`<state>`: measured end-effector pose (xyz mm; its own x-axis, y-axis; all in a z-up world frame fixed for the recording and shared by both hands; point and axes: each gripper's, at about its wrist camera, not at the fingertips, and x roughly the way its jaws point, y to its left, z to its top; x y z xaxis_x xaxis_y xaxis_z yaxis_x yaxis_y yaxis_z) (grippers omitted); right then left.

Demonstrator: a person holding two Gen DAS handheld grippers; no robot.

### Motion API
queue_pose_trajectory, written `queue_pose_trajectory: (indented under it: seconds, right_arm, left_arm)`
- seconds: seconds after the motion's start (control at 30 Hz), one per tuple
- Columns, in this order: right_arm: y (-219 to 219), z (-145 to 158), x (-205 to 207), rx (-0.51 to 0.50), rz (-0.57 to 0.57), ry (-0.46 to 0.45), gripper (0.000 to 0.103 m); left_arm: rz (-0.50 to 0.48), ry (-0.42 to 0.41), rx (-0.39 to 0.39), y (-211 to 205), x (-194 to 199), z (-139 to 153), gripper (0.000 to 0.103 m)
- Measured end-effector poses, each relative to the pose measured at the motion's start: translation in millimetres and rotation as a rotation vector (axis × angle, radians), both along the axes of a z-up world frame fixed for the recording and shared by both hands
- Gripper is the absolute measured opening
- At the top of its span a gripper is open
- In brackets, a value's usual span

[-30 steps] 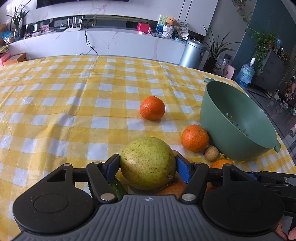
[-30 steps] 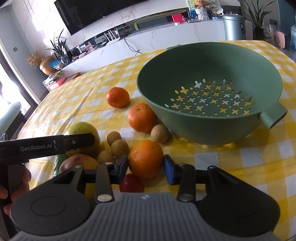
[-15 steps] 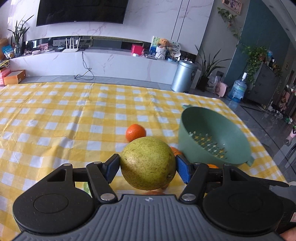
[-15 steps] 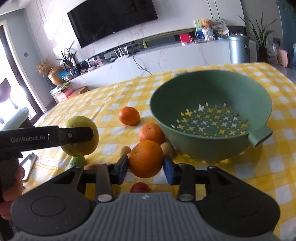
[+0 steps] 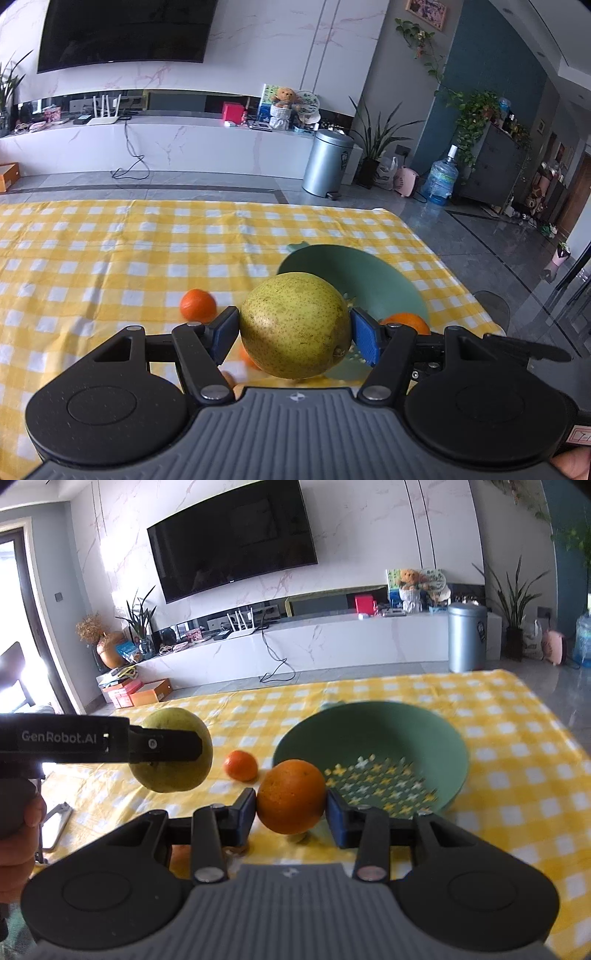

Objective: Organize fruits
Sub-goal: 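Carry the pear and tangerine over the green colander with both tools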

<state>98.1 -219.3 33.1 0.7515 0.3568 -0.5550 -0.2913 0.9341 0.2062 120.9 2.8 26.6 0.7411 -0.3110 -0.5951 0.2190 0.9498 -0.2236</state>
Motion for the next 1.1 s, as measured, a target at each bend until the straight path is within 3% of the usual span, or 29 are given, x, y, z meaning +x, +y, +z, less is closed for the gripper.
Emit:
queue_pose_trajectory:
  seconds: [0.13,0.27,0.63,1.1]
  right_arm:
    - [-10.8,10.0,17.6,-0.066,0.020,-0.002,0.039]
    - [-20.7,8.5,40.4,-0.138,0.047,0.030,0.039]
    - [-21.3,-25.2,99.5,-0.244,0.116,0.204,0.039]
    - [-4.1,-58.3,127.4,-0.341,0.230,0.332,0.038]
  left_arm:
    - [-0.040,0.019,-0.018,-19.4,17.0,3.3,0.075]
    - [-0.081,0.041,0.014,-37.2,35.8,0.0,0.075]
    - [-0.168,0.165,0.105,-60.2,79.6,-34.7,0.075]
    - [-0.245,0.269,0.190,-76.9,103.6,-67.7,0.075]
